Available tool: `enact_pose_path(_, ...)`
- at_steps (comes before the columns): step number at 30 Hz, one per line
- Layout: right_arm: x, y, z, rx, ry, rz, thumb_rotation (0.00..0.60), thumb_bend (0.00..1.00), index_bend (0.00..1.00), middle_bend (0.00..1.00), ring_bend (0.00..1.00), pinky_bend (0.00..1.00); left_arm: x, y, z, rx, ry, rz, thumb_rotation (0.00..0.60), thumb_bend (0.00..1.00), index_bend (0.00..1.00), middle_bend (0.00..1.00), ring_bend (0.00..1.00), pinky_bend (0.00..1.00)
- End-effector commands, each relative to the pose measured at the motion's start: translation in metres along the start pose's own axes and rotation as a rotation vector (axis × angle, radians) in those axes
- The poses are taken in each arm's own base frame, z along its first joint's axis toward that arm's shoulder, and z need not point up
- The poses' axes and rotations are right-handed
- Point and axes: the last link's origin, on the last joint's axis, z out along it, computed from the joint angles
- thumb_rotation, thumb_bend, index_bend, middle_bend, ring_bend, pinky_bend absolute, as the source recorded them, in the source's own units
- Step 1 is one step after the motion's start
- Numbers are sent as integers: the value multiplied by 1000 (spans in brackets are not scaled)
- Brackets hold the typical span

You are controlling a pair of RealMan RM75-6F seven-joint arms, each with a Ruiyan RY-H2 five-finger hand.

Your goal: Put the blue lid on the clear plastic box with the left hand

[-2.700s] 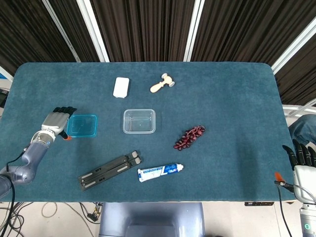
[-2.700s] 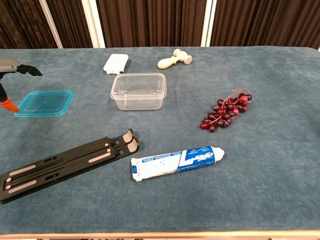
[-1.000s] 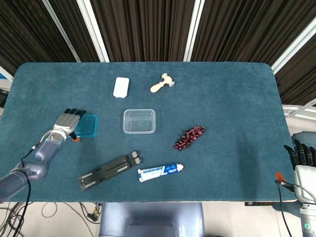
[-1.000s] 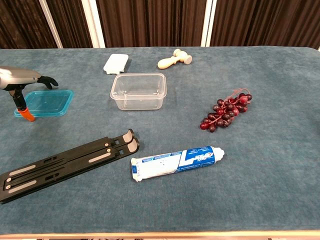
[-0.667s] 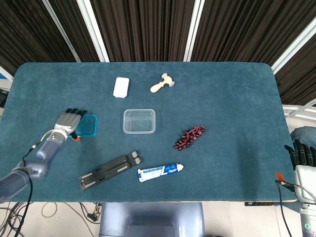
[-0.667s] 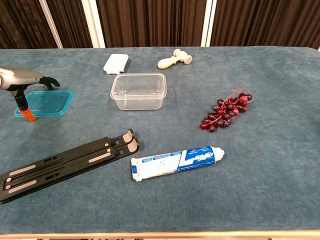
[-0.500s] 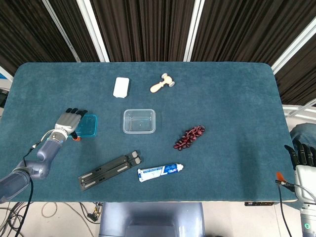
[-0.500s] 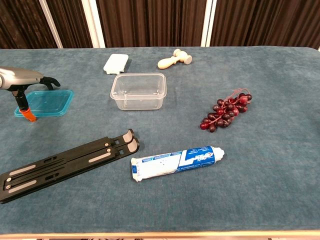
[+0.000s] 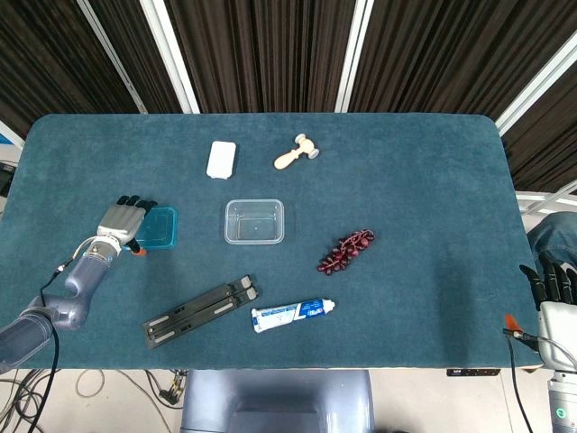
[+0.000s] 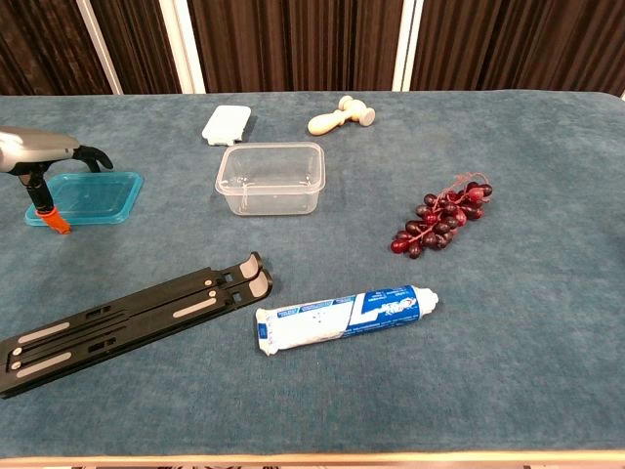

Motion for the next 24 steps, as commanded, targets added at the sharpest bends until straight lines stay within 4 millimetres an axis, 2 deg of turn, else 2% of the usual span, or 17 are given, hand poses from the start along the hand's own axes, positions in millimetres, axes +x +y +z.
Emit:
enact_pose_path(1,0,0,0,-2,0,0,600,291,166,40,19,0,0,-2,-1,3,3,-3,600,293,120,352,0,57)
enact_pose_path(13,0,0,0,-5,2,-1,600,292,166,40,19,0,6,-5,-4,-3,15,-56,600,293,124,346,0,57)
enact_pose_path(24,0,1,0,-11,-1,2,600,291,166,40,19,0,47,12,-14,-82,86,-96,600,294,126,338,0,58)
